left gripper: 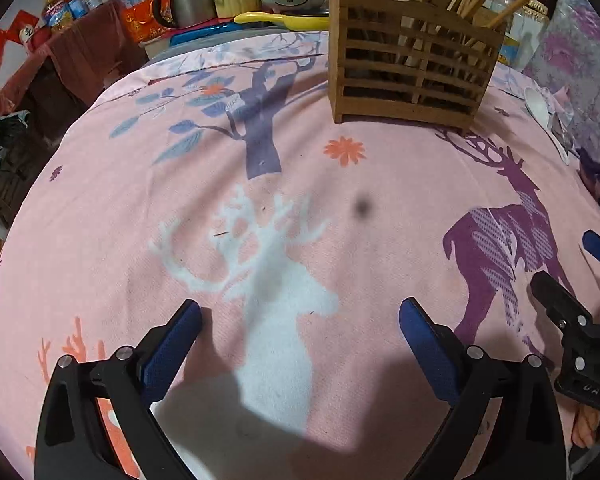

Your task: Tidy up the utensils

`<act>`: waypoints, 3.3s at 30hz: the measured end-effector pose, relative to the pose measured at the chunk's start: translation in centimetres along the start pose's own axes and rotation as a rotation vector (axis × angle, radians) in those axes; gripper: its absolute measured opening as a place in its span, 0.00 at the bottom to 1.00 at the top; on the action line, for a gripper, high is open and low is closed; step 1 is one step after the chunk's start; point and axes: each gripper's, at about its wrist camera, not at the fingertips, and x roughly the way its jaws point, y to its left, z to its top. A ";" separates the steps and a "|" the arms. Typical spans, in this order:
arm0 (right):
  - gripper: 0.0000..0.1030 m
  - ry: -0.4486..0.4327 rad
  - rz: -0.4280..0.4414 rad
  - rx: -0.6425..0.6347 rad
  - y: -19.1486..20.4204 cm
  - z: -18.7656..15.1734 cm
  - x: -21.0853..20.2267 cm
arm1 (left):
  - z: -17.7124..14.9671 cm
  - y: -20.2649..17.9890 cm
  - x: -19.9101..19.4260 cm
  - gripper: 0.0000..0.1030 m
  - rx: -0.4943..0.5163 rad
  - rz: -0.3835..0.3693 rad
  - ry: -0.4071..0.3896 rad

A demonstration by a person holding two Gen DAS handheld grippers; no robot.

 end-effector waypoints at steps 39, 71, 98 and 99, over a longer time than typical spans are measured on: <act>0.95 0.068 0.040 0.083 -0.4 0.3 1.4 | 0.5 -0.4 0.4 0.96 -0.012 0.016 -0.027; 0.95 -0.215 0.011 0.162 -0.9 1.6 -7.2 | -0.1 -2.1 -10.6 0.95 0.001 0.131 -0.413; 0.95 -0.222 0.020 0.159 -0.7 1.4 -7.4 | -0.5 -2.0 -10.8 0.95 0.010 0.141 -0.436; 0.95 -0.222 0.021 0.159 -0.7 1.4 -7.4 | -0.5 -2.0 -10.8 0.95 0.010 0.140 -0.436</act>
